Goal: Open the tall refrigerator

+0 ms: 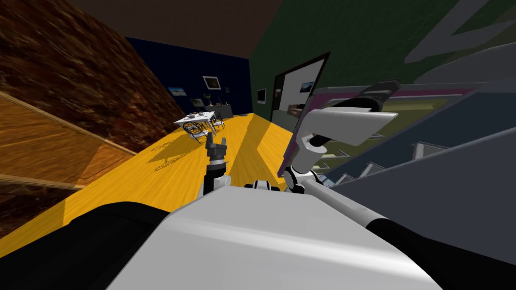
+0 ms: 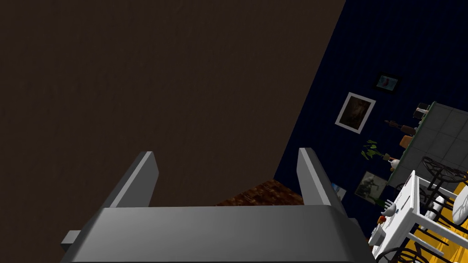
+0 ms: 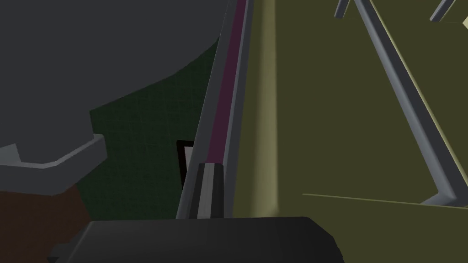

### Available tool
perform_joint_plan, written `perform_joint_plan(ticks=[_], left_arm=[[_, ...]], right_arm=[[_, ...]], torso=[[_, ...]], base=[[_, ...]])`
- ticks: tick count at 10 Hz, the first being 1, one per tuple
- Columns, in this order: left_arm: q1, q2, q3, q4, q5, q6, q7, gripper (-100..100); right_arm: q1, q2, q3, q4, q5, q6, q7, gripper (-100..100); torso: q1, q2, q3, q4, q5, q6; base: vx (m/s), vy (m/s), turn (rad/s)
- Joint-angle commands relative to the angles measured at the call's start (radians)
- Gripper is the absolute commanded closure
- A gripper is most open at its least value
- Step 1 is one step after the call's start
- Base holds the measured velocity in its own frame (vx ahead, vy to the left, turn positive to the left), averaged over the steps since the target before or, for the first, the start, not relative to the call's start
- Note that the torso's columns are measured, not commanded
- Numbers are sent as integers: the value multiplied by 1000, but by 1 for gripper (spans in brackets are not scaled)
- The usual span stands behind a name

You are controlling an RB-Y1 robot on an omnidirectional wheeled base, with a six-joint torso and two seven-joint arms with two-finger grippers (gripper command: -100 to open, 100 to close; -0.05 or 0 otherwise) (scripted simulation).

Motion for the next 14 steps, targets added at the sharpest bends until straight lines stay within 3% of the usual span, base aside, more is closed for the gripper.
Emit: perform_joint_plan(ticks=[1,7,10,11,14], left_arm=[[0,0,0,0,0,0,0,0],[0,0,0,0,0,0,0,0],[0,0,0,0,0,0,0,0],[0,0,0,0,0,0,0,0],[0,0,0,0,0,0,0,0]], right_arm=[[-9,-12,-22,18,44,3,-8,100],[-39,-40,-73,72,147,13,-31,100],[-39,-43,-78,74,156,13,-31,100],[-56,-86,-90,86,165,13,-20,-100],[-111,-135,-129,121,186,-5,21,-100]], torso=[[0,4,3,2,0,0],[0,6,4,2,0,0],[-1,8,6,3,0,0],[-4,13,9,4,-1,0],[-2,7,5,3,0,0]], base=[[259,81,-41],[268,80,-29],[195,75,-12],[50,15,-19],[73,10,-46]])
